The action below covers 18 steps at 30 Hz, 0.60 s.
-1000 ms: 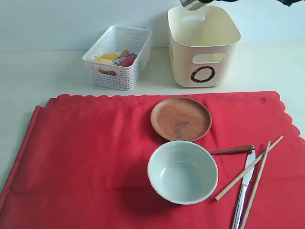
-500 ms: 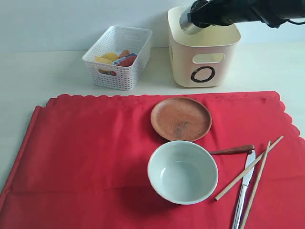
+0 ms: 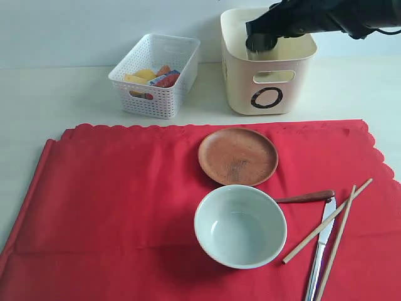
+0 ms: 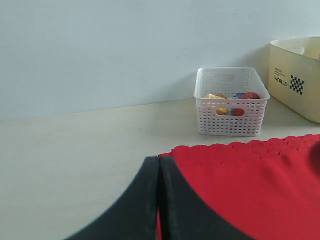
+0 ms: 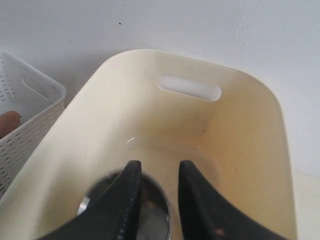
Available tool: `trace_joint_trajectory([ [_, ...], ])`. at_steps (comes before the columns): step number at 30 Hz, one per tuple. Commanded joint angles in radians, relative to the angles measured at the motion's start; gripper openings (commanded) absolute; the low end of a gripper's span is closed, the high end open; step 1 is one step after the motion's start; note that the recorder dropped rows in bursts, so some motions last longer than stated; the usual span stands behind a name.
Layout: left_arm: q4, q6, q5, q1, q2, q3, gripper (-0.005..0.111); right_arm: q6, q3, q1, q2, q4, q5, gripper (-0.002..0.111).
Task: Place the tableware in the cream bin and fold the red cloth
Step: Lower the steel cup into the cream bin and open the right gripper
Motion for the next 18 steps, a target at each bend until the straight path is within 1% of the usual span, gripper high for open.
trace_joint_trajectory([
  [1, -0.001, -0.003, -0.001, 0.004, -0.006, 0.003, 0.001, -0.005, -0.004, -0.005, -0.003, -0.006, -0.015, 0.035],
  [5, -0.001, -0.001, -0.001, 0.004, -0.006, 0.003, 0.001, -0.005, -0.004, -0.005, -0.003, -0.006, -0.009, 0.038],
  [14, -0.001, -0.001, -0.001, 0.004, -0.006, 0.003, 0.001, -0.003, -0.004, -0.005, -0.007, -0.004, 0.027, 0.038],
  [18, -0.001, -0.003, -0.001, 0.004, -0.006, 0.003, 0.001, -0.003, -0.004, -0.005, -0.03, -0.004, 0.072, 0.038],
])
